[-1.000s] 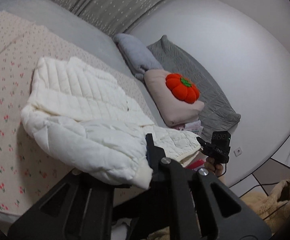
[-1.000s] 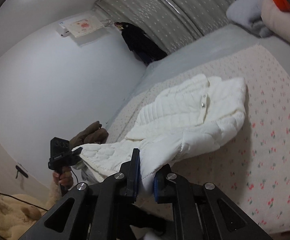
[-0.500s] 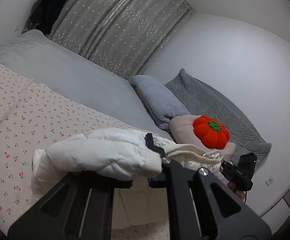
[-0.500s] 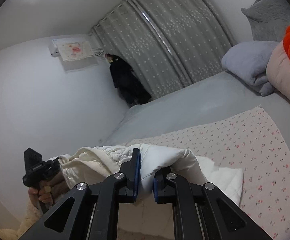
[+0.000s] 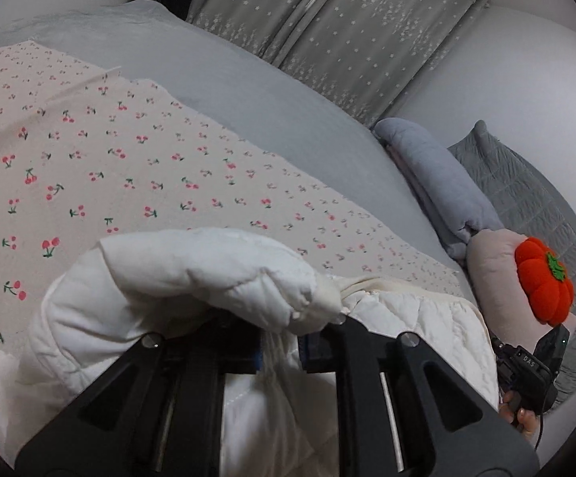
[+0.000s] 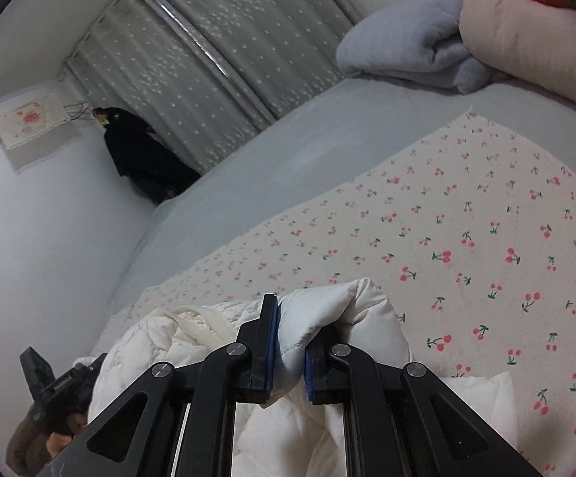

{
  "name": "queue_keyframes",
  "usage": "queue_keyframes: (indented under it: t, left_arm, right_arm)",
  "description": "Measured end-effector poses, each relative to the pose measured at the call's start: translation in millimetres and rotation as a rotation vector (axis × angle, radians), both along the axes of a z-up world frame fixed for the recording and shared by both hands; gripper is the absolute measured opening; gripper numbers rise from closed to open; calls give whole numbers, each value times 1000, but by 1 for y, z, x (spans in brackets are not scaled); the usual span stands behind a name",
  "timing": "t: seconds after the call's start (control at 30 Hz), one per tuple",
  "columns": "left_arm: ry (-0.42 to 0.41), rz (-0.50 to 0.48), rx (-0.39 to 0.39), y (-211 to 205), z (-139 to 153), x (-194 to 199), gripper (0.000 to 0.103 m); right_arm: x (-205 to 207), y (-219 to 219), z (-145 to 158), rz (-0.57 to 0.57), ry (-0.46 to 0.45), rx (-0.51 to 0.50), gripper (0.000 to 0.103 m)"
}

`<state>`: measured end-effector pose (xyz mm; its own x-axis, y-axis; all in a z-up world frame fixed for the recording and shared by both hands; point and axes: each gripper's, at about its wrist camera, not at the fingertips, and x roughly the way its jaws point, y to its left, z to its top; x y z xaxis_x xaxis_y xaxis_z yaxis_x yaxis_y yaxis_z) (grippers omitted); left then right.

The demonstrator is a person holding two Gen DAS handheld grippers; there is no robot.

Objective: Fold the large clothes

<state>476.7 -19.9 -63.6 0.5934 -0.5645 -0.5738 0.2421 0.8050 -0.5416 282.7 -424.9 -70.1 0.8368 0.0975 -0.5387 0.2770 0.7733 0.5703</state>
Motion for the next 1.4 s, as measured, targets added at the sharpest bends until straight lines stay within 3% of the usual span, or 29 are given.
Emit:
queue_keyframes:
  t: [0.13,0.23,0.4,0.43,0.5,0.53,0.57,0.6,0.63,0.8,0.9,1.03,1.23,1.4]
  left_arm:
    - [8,2,39,-5,-19,4,16]
    - [49,15,-1,0,-30,11,16]
    - [95,-9,-4,-3,-23,13,18]
    - [106,-8,13,-4,-17,11,23]
    - [98,2,19,-5,1,4,51]
    - [67,14,18,-4,12,-1,70]
    - [19,25,21,-2,24,-8,75]
    - [-30,28,35,-2,36,-15,76]
    - [-70,24,61,-4,49,-23,78]
    - [-229,-98,187,-48,84,-55,87]
    - [-293,-182,344,-90,74,-60,87]
    - [-221,-188,511,-104,34,-36,88]
    - [-120,-196,440,-90,-7,-9,100]
    - [-54,-203,349,-81,-17,-1,100]
  right_arm:
    - [13,-5,-33,2,32,28,11]
    - [15,-14,-51,-1,43,105,10]
    - [13,-10,-39,33,53,89,15]
    - [14,-7,-32,44,52,69,19]
    - [9,1,-14,71,42,8,26]
    - [5,6,-4,81,35,-27,36]
    - [1,11,5,82,25,-67,52]
    - [-6,17,16,67,8,-123,61]
    - [-13,22,25,48,-10,-169,72]
    - [-10,76,63,115,-26,-348,74]
    - [16,123,65,204,1,-479,74]
    - [50,136,31,191,121,-553,74]
    - [71,98,-20,180,207,-350,83]
    - [74,99,-34,157,220,-365,83]
